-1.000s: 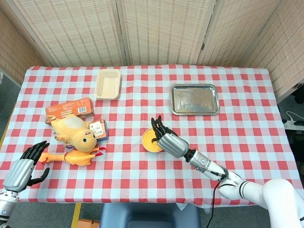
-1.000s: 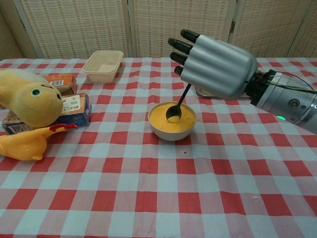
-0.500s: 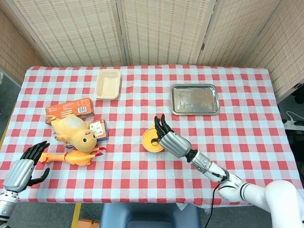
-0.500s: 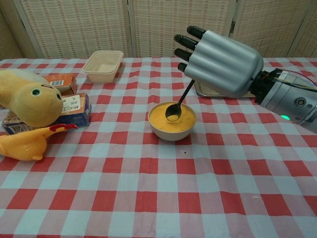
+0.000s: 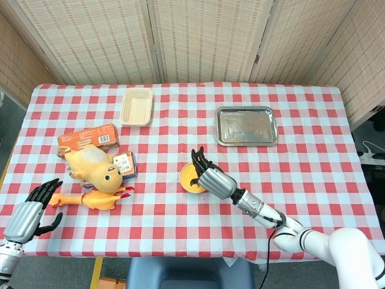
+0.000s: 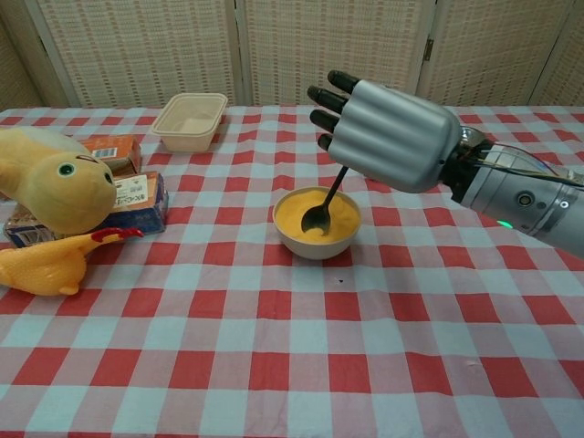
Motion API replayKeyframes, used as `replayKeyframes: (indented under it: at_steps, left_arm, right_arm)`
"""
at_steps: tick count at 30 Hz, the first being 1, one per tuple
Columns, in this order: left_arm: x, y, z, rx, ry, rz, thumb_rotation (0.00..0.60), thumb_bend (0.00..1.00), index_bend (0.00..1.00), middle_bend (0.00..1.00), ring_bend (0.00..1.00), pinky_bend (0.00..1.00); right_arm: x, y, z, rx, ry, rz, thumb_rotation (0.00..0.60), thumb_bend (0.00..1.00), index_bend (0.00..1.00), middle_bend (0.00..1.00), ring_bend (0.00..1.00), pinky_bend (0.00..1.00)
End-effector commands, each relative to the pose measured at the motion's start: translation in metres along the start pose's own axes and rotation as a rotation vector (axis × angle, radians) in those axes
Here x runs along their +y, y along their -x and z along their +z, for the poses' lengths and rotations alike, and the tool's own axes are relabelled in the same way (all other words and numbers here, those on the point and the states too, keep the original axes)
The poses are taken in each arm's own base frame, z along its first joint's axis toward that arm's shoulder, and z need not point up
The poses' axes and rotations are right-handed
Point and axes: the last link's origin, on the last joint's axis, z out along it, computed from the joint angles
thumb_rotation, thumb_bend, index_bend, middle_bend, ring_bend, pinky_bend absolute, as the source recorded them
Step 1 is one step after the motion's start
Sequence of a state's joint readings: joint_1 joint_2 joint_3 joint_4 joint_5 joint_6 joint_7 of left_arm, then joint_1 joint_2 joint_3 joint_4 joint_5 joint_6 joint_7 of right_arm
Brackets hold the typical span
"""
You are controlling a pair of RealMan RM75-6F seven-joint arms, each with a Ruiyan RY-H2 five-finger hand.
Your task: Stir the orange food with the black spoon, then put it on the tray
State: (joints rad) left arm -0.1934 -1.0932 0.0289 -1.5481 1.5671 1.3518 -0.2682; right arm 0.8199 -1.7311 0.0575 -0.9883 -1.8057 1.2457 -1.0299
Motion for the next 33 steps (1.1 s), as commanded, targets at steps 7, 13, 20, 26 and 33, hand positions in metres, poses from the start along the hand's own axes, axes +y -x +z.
replayKeyframes:
  at_steps: [7,13,20,26,33]
  left_arm:
    - [-0.001,0.0,0.001,-0.003,-0.004,0.0,0.6,0.45,0.0,0.0,0.0,0.09]
    - [-0.002,0.001,0.002,-0.008,-0.01,0.001,0.6,0.45,0.0,0.0,0.0,0.09]
    - [-0.003,0.002,0.003,-0.01,-0.012,0.004,0.6,0.45,0.0,0.0,0.0,0.09]
    - [-0.001,0.003,0.003,-0.01,-0.007,0.005,0.6,0.45,0.0,0.0,0.0,0.09]
    - [0.001,0.003,0.002,-0.01,0.001,0.005,0.6,0.45,0.0,0.0,0.0,0.09]
  right_arm:
    - [-0.006,0.009,0.01,-0.011,-0.022,-0.071,0.6,0.37,0.98,0.31,0.13,0.23]
    - [-0.001,0.02,0.014,-0.037,-0.015,-0.11,0.6,0.37,0.98,0.31,0.13,0.23]
    - [0.006,0.025,0.015,-0.052,0.042,-0.072,0.6,0.37,0.98,0.31,0.13,0.23]
    - [0.017,0.018,0.009,-0.012,0.092,0.008,0.6,0.37,0.98,0.31,0.13,0.24]
    - [0.014,0.008,0.006,0.006,0.074,0.028,0.6,0.37,0.98,0.31,0.13,0.24]
